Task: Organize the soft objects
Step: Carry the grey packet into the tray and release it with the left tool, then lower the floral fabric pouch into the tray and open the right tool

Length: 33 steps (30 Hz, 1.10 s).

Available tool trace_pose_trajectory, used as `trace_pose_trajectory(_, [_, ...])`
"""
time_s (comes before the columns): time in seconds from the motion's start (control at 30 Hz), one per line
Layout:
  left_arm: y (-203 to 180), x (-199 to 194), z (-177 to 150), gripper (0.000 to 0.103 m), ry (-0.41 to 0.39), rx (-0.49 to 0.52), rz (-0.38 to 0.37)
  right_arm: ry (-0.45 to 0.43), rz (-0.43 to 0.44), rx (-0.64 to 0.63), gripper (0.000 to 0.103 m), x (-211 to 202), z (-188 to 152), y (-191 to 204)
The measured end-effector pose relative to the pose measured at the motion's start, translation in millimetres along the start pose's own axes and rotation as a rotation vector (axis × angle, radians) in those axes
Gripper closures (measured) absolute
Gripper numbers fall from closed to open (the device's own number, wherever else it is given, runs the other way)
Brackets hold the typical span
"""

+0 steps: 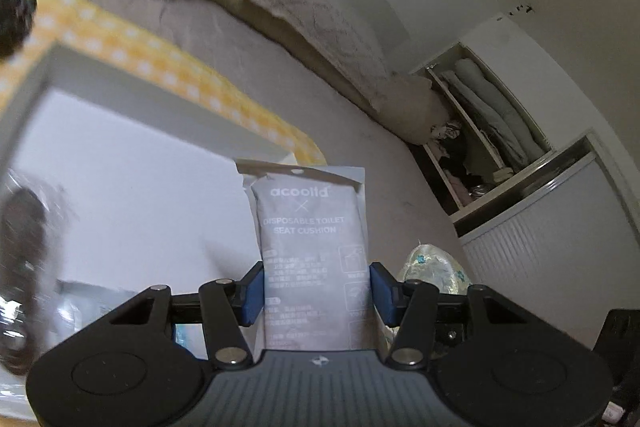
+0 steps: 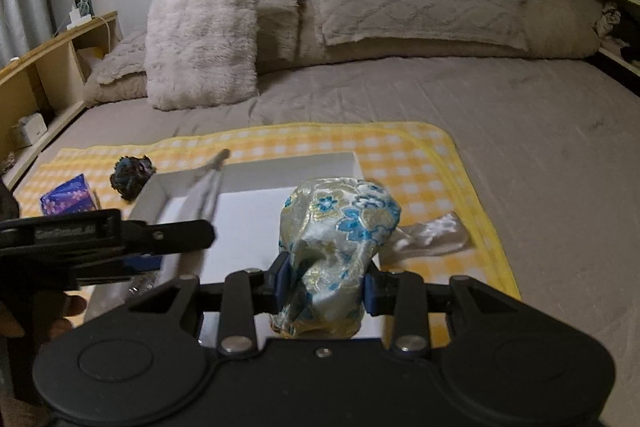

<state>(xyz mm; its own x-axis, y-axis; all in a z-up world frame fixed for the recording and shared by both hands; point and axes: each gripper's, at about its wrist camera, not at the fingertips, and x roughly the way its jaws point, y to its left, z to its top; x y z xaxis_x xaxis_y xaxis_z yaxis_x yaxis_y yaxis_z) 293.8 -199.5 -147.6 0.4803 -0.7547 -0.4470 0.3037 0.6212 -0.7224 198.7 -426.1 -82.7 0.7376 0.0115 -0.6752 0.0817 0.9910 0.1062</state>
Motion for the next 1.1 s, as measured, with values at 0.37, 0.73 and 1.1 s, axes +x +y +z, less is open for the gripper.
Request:
trace_pose_trajectory(0.37, [25.5,60.1,-19.7,0.04,0.075,-0.022,0.07,0.061,0.009,-0.019,0.067,24.2,-5.8,-5.5])
trace_pose_trajectory(0.73, [27.6,57.1,-13.5,0.019,0.056,0.01,0.16,0.081,0.043,-0.041,0.049,52.8,-15.7,4.8])
trace_pose_trajectory(1.1, [22.8,62.0,-19.7,0.045,0.205,0.118,0.247,0.108,-0.027,-0.07,0.067,52.8,-13.8,8.0])
